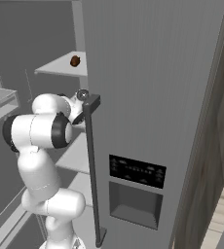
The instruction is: Transport the fish and sweet potato to the fridge. Place the fish on the rack containing meat and place the sweet potato on the rack containing the vegetable, ensuring meats and vegetables are on different racks.
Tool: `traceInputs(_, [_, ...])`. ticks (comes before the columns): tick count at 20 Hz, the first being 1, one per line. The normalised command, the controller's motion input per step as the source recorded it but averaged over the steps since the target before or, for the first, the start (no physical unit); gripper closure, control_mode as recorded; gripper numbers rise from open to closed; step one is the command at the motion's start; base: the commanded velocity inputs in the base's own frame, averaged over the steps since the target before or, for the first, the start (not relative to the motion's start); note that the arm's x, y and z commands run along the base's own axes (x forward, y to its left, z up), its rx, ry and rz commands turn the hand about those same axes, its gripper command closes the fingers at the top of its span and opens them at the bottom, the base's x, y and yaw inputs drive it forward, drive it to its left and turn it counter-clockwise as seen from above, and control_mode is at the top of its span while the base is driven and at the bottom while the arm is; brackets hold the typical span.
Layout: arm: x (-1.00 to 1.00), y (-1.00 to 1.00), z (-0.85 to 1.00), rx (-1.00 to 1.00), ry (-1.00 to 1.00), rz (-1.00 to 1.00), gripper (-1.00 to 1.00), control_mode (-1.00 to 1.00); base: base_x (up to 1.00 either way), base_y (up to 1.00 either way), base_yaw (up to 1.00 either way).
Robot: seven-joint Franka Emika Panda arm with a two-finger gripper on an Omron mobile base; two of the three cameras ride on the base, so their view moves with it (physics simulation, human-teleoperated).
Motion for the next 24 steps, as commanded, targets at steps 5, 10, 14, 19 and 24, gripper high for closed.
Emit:
traceInputs(5, [0.28,0.00,-0.62,0.00,0.00,-0.01,1.00,-1.00,0.00,0.00,0.00])
traceInputs(10, [0.05,0.01,-0.81,-0.01,0.00,-0.01,1.00,-1.00,0.00,0.00,0.00])
traceInputs(14, [0.00,0.10,-0.60,-0.03,-0.01,-0.01,-1.00,-1.00,0.00,0.00,0.00])
traceInputs(19, [0.00,0.00,-0.09,-0.01,-0.03,-0.03,-1.00,-1.00,0.00,0.00,0.00])
traceInputs(24, [0.00,0.00,-0.05,0.00,0.00,-0.08,-1.00,-1.00,0.00,0.00,0.00])
